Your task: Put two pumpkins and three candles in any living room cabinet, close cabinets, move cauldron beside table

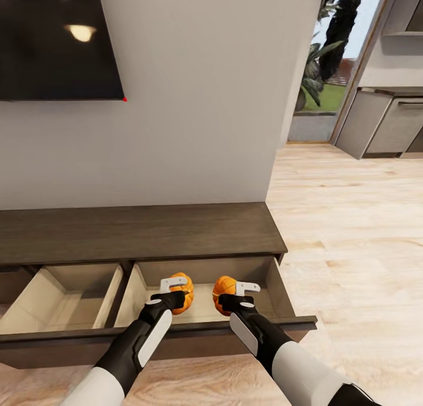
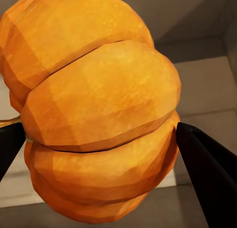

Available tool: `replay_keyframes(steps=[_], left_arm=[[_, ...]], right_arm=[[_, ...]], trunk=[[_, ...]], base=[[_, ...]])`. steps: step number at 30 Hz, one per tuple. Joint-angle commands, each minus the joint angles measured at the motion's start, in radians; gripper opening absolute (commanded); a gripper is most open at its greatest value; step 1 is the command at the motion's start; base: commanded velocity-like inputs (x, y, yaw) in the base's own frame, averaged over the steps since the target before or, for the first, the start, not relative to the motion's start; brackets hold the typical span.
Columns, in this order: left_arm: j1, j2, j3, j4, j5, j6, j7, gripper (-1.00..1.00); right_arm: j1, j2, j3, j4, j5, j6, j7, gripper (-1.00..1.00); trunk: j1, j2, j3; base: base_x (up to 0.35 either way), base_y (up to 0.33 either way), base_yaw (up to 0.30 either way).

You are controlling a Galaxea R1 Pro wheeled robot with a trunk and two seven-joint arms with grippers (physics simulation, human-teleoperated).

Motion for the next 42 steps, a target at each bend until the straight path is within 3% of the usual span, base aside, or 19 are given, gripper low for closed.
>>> replay_keyframes(steps=[1,10,13,18,28,42], left_arm=[[-0.001,0.0,-0.003,-0.001,0.009,0.002,0.01,-1.0],[-0.001,-0.008,-0.003,-0.001,0.011,0.001,0.014,-1.0],[-0.001,-0.014,-0.003,-0.001,0.011,0.0,0.045,-1.0],[-0.001,-0.017,-0.003,0.0,0.01,0.0,0.096,-1.0],[-0.001,-0.018,-0.003,0.0,0.011,0.0,0.1,-1.0],[-0.001,-0.019,-0.019,0.001,0.014,0.0,0.1,-1.0]], right_arm=[[-0.001,0.0,0.004,-0.001,-0.001,0.005,-0.007,-1.0],[-0.001,0.0,0.004,0.0,-0.005,0.004,-0.008,-1.0],[-0.001,0.0,0.003,0.0,-0.006,0.003,-0.009,-1.0],[-0.001,0.0,-0.001,0.0,-0.007,0.002,-0.01,-1.0],[-0.001,-0.001,-0.004,0.002,-0.009,-0.043,-0.012,-1.0],[-0.001,-0.001,-0.004,0.002,-0.009,-0.046,-0.012,-1.0]], trunk=[[0.004,-0.007,-0.004],[0.023,-0.042,-0.02],[0.034,-0.063,-0.029],[0.034,-0.063,-0.029],[0.034,-0.063,-0.029],[0.034,-0.063,-0.029]], base=[[0.0,0.0,0.0],[0.0,0.0,0.0],[0.0,0.0,0.0],[0.0,0.0,0.0],[0.0,0.0,0.0],[0.08,0.0,0.0]])
